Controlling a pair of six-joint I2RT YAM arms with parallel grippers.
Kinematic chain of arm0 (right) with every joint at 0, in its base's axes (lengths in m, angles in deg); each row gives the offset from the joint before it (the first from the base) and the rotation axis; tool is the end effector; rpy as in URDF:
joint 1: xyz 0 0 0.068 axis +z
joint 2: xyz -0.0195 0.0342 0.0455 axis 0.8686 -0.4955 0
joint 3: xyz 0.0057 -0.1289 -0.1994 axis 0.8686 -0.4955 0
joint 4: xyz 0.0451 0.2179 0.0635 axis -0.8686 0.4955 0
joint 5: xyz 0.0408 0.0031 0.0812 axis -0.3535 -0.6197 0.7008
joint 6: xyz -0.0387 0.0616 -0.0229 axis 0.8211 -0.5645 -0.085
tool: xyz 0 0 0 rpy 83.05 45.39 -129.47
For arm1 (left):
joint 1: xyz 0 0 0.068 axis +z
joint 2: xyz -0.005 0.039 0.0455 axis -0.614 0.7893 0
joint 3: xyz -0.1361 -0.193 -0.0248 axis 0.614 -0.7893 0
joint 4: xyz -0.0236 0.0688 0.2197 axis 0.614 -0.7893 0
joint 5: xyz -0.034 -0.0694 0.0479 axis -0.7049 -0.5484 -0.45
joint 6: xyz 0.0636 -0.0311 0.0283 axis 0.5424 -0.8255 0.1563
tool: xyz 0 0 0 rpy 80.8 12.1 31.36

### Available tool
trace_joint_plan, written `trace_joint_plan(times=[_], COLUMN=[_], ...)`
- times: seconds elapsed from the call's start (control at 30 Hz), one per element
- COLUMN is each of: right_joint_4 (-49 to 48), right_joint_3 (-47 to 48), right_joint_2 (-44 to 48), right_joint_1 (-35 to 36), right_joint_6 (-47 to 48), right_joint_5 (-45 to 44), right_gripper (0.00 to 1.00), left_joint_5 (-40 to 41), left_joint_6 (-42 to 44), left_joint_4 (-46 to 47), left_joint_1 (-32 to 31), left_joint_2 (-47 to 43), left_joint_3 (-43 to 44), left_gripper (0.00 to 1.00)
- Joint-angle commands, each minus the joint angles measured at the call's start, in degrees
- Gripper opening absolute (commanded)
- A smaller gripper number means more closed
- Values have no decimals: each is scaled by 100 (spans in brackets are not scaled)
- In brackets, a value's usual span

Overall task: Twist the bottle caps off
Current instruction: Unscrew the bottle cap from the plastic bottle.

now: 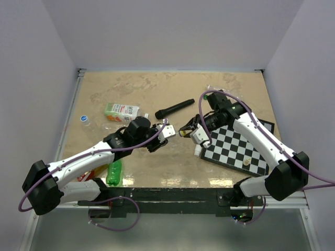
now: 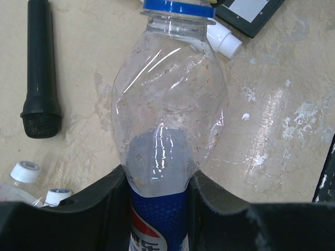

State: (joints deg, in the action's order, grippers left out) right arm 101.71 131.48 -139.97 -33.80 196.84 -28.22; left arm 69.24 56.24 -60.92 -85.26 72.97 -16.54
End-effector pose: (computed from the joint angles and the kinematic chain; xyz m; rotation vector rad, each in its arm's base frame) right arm 0.1926 0.1550 0.2675 -2.0758 0.6159 0.5400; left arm 0.1702 -0.2027 0.2242 1.2568 1.7950 -0.5054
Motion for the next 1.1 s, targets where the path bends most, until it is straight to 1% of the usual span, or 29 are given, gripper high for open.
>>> trace_joint_plan(times=[0.0, 0.07, 0.13, 0.23, 0.3, 0.43, 0.57, 0.8, 0.83, 0.87, 0.93, 1.0, 1.07], right_joint_4=[394, 350, 201, 192, 174, 191, 341, 604, 570, 448, 62, -570, -1080], right_joint_3=[-371, -477, -495, -460, -495, -451, -477, -680, -662, -636, -566, -504, -390], right_joint_2=[106, 142, 168, 194, 230, 335, 484, 766, 792, 810, 871, 932, 889], right_joint_1=[-49, -57, -57, -92, -145, -277, -461, -874, -901, -910, -927, -927, -927], right_joint_6=[1618, 1487, 1057, 670, 538, 45, -60, -438, -682, -1111, -2016, -3105, -4484], right_joint_5=[-28, 61, 70, 166, 297, 632, 755, 860, 878, 887, 887, 948, 1018], right_gripper=[2, 7, 20, 35, 49, 70, 77, 80, 81, 83, 83, 83, 82], left_joint_5=[-5, -31, -57, -66, -66, -5, 31, 101, 101, 110, 118, 145, 189], left_joint_6=[25, 25, 17, 17, 17, 8, 17, 8, 8, -1, -18, -10, -19], left_joint_4=[111, 120, 120, 137, 137, 137, 129, 137, 137, 137, 146, 146, 146], left_joint_1=[35, 35, 35, 35, 35, 44, 44, 44, 44, 44, 27, 44, 35], left_joint_2=[-124, -159, -159, -142, -133, -142, -150, -168, -168, -177, -168, -168, -168], left_joint_3=[14, 23, 23, 14, 14, 23, 14, 23, 32, 23, 32, 23, 32], left_gripper=[0, 0, 0, 0, 0, 0, 0, 0, 0, 0, 0, 0, 0])
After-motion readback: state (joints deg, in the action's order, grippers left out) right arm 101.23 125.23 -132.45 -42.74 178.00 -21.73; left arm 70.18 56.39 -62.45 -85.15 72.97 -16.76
